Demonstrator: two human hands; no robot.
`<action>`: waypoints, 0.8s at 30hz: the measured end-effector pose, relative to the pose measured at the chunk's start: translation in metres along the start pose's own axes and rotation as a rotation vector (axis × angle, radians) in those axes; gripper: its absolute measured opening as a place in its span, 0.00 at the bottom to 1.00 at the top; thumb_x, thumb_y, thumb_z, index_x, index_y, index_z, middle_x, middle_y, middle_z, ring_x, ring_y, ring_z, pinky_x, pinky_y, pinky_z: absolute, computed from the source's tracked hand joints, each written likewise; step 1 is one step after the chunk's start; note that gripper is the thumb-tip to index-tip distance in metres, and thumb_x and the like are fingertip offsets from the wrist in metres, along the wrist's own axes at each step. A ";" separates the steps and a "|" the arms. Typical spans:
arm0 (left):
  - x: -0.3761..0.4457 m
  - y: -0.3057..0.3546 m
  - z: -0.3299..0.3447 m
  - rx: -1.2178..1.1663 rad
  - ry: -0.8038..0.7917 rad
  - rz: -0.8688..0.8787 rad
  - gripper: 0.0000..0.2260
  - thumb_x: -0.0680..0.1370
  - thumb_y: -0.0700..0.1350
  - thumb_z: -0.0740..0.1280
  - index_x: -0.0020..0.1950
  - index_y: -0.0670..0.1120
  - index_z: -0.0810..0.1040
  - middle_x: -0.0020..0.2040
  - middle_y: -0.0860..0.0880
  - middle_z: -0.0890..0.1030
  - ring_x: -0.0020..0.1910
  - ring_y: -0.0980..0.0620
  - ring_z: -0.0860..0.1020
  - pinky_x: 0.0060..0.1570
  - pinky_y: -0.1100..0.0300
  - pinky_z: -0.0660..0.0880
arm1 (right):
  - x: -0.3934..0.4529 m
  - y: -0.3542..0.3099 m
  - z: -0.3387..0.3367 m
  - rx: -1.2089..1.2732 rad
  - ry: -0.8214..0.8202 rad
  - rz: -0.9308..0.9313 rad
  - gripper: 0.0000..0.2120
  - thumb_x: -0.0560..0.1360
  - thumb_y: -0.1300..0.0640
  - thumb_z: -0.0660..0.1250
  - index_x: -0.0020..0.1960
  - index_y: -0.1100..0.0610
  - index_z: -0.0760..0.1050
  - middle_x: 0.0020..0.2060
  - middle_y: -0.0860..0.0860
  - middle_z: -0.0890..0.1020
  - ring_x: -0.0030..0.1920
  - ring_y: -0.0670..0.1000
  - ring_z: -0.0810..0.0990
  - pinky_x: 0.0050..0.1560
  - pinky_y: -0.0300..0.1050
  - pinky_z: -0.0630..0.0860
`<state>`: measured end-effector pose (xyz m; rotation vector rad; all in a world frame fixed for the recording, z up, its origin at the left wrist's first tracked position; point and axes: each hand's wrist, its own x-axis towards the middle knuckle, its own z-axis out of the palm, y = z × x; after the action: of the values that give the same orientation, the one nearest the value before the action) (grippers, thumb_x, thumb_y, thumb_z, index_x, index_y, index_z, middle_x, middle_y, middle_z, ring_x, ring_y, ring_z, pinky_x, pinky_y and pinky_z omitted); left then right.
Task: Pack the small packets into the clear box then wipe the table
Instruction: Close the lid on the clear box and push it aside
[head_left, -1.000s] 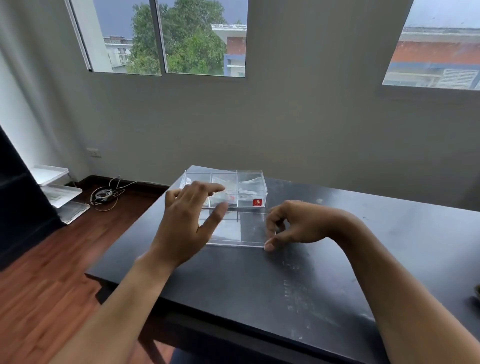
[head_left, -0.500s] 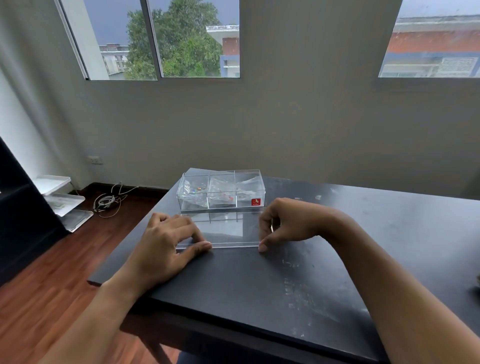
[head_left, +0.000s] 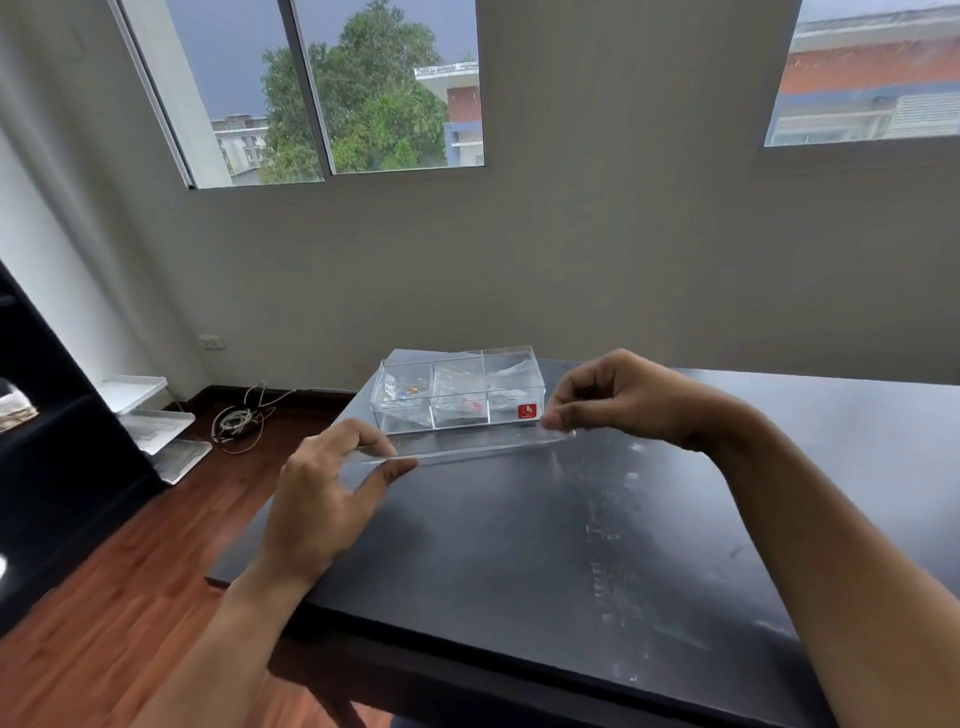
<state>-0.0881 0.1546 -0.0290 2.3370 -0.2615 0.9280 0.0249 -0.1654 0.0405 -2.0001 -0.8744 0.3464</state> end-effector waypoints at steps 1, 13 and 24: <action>0.001 0.002 0.000 -0.054 0.023 -0.040 0.12 0.72 0.53 0.79 0.45 0.50 0.78 0.42 0.55 0.84 0.46 0.54 0.83 0.52 0.51 0.78 | 0.001 -0.001 0.001 0.051 0.074 -0.015 0.14 0.76 0.42 0.72 0.44 0.52 0.88 0.39 0.49 0.86 0.41 0.46 0.78 0.47 0.46 0.71; 0.111 0.002 0.024 -0.616 0.357 -0.193 0.27 0.79 0.45 0.72 0.75 0.47 0.67 0.48 0.50 0.77 0.34 0.51 0.79 0.36 0.56 0.80 | 0.034 0.027 0.034 0.141 0.593 -0.177 0.42 0.71 0.38 0.75 0.80 0.45 0.62 0.58 0.53 0.82 0.58 0.47 0.85 0.64 0.47 0.79; 0.106 -0.034 0.060 -0.431 0.295 -0.383 0.32 0.80 0.54 0.68 0.80 0.45 0.61 0.60 0.50 0.80 0.47 0.63 0.80 0.51 0.63 0.77 | 0.045 0.049 0.057 -0.292 0.681 -0.123 0.38 0.73 0.53 0.79 0.79 0.56 0.68 0.65 0.50 0.82 0.66 0.51 0.81 0.71 0.52 0.75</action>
<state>0.0368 0.1496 -0.0071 1.7477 0.0997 0.9023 0.0481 -0.1151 -0.0273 -2.1014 -0.6194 -0.5385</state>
